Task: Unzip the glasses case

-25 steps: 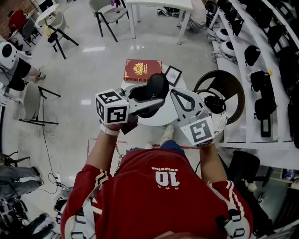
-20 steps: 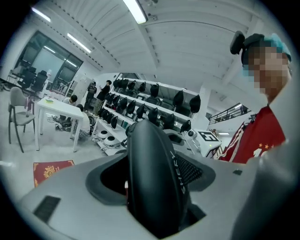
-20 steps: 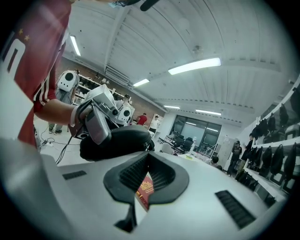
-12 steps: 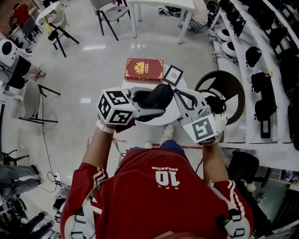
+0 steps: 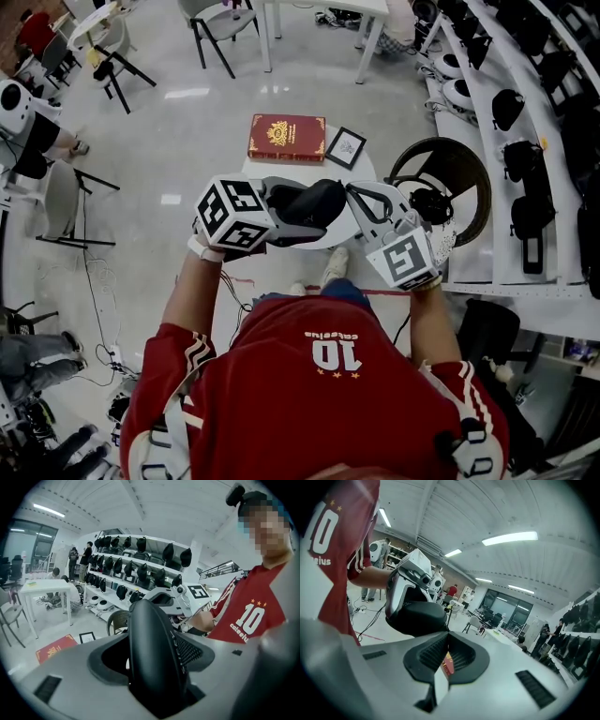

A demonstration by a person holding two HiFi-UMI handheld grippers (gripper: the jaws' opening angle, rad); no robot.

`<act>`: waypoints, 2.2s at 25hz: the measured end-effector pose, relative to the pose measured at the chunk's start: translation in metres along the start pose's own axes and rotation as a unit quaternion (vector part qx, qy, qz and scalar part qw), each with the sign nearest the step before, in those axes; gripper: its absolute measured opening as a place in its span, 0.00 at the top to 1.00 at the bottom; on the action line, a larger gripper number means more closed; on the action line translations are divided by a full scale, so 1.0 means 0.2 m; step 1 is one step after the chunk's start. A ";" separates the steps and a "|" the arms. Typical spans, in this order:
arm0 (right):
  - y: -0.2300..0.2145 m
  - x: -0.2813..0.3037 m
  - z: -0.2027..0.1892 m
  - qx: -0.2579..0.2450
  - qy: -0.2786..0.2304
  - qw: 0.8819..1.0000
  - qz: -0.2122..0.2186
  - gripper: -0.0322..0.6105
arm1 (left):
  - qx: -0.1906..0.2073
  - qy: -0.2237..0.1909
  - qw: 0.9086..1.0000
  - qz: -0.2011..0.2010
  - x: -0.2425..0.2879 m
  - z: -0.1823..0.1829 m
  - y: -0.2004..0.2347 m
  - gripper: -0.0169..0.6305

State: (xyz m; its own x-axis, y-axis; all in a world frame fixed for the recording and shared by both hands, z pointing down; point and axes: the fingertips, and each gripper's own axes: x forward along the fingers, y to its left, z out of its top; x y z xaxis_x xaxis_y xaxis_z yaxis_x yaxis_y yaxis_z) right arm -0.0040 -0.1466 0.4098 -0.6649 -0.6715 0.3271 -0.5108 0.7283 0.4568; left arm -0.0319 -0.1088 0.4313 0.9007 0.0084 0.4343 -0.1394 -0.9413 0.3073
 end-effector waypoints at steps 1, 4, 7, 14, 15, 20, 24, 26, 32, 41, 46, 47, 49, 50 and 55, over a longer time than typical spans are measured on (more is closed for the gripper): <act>0.01 0.00 -0.01 0.000 0.000 1.000 0.001 0.93 | -0.003 -0.001 1.000 -0.003 0.00 -0.01 0.00 0.49; 0.01 0.00 -0.02 0.007 -0.002 1.000 -0.002 0.92 | -0.018 -0.014 1.000 -0.010 0.01 -0.02 0.01 0.49; -0.01 0.01 -0.04 0.026 -0.005 1.000 -0.012 0.92 | -0.043 -0.045 0.998 -0.015 0.03 -0.01 0.03 0.49; -0.03 0.01 -0.07 0.042 -0.005 0.999 -0.021 0.92 | -0.088 -0.101 0.991 -0.018 0.04 0.03 0.07 0.49; -0.04 0.00 -0.07 0.043 -0.006 0.999 -0.023 0.92 | -0.093 -0.108 0.990 -0.019 0.04 0.04 0.08 0.49; -0.07 -0.02 -0.08 0.058 -0.013 0.997 -0.038 0.92 | -0.126 -0.148 0.981 -0.001 0.01 0.08 0.14 0.48; -0.13 -0.06 -0.08 0.097 -0.035 0.993 -0.060 0.92 | -0.166 -0.184 0.968 0.044 -0.01 0.09 0.26 0.48; -0.17 -0.07 -0.09 0.113 -0.040 0.990 -0.074 0.92 | -0.171 -0.190 0.965 0.065 -0.01 0.08 0.30 0.48; -0.25 -0.14 -0.15 0.168 -0.051 0.978 -0.116 0.92 | -0.182 -0.207 0.954 0.120 0.00 0.04 0.38 0.48; -0.27 -0.21 -0.20 0.229 -0.083 0.961 -0.132 0.92 | -0.218 -0.220 0.937 0.160 0.09 -0.06 0.50 0.48; -0.27 -0.23 -0.24 0.246 -0.080 0.956 -0.134 0.92 | -0.247 -0.211 0.932 0.163 0.19 -0.16 0.60 0.48; -0.27 -0.24 -0.26 0.252 -0.079 0.955 -0.135 0.92 | -0.252 -0.207 0.931 0.165 0.21 -0.18 0.62 0.48; -0.27 -0.24 -0.29 0.263 -0.077 0.952 -0.135 0.92 | -0.261 -0.197 0.930 0.169 0.25 -0.22 0.68 0.48; -0.28 -0.24 -0.30 0.265 -0.074 0.952 -0.135 0.92 | -0.264 -0.192 0.930 0.171 0.27 -0.24 0.71 0.48; -0.29 -0.23 -0.37 0.235 -0.049 0.962 -0.133 0.92 | -0.276 -0.170 0.928 0.183 0.44 -0.40 0.86 0.48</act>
State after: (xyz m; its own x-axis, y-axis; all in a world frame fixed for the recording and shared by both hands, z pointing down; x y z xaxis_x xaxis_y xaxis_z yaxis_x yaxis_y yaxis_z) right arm 0.0968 -0.1671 0.4301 -0.5131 -0.8431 0.1611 -0.8444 0.5295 0.0818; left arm -0.0098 -0.2441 0.5896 0.8158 -0.4732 0.3324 -0.5672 -0.5427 0.6195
